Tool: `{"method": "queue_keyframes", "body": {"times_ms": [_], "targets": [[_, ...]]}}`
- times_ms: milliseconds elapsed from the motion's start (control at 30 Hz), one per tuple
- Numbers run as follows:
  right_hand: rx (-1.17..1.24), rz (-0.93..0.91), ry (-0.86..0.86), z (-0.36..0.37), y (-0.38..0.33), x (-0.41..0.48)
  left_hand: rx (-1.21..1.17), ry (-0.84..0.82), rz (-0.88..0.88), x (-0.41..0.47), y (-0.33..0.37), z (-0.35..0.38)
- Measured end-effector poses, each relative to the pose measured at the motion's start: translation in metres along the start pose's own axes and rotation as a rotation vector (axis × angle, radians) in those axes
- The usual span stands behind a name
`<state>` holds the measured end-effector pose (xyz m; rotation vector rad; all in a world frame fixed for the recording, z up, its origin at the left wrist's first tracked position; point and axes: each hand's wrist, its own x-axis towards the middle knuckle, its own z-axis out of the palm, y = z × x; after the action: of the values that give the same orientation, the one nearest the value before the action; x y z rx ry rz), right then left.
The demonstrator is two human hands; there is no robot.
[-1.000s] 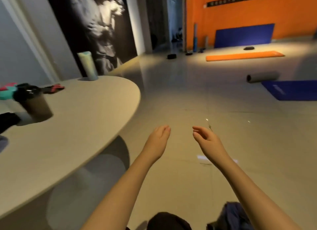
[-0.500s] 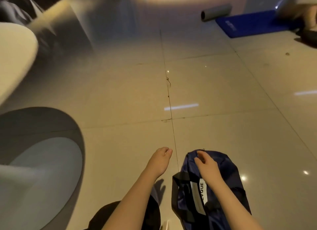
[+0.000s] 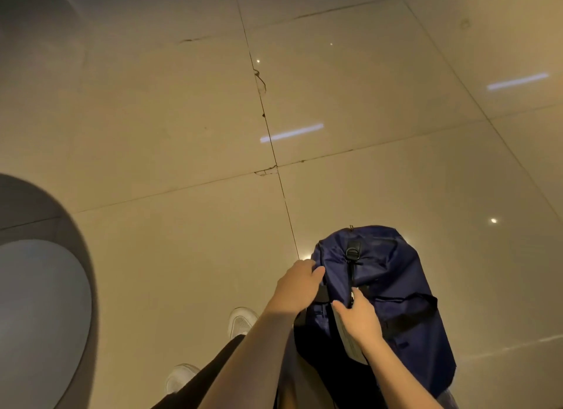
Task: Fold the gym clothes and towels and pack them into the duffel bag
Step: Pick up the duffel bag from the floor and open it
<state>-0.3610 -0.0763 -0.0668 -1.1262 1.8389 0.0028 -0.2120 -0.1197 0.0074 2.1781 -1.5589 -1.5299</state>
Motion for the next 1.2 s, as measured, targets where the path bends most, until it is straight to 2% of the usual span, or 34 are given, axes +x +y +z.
{"method": "queue_keyframes", "body": {"times_ms": [133, 267, 400, 567, 667, 733, 800, 967, 1100, 1200], "targets": [[0.036, -0.01, 0.097, 0.001, -0.024, 0.015, 0.023, -0.018, -0.037, 0.022, -0.01, 0.0], [0.058, -0.199, 0.125, 0.001, -0.05, 0.021, -0.044, -0.035, -0.055, 0.039, -0.022, -0.007], [0.18, -0.314, 0.053, 0.0, -0.091, 0.028, -0.245, -0.041, -0.054, 0.052, -0.036, -0.027], [0.151, -0.452, -0.077, 0.007, -0.147, 0.039, -0.485, 0.048, -0.092, 0.065, -0.064, -0.058], [0.172, -0.549, -0.157, 0.018, -0.183, 0.039, -0.487, 0.1, -0.096, 0.07, -0.085, -0.072], [0.137, -0.583, -0.197, 0.028, -0.197, 0.044, -0.47, 0.191, -0.111, 0.073, -0.096, -0.08], [0.073, -0.583, -0.157, 0.036, -0.199, 0.052, -0.456, 0.285, -0.127, 0.075, -0.108, -0.088], [-0.036, -0.476, 0.165, 0.044, -0.168, 0.078, -0.43, 0.325, -0.204, 0.084, -0.137, -0.092], [-0.332, -0.34, 0.141, 0.052, -0.154, 0.098, -0.453, 0.332, -0.16, 0.09, -0.149, -0.086], [-0.297, -0.327, 0.182, 0.069, -0.163, 0.108, -0.479, 0.331, -0.071, 0.093, -0.154, -0.079]]}}
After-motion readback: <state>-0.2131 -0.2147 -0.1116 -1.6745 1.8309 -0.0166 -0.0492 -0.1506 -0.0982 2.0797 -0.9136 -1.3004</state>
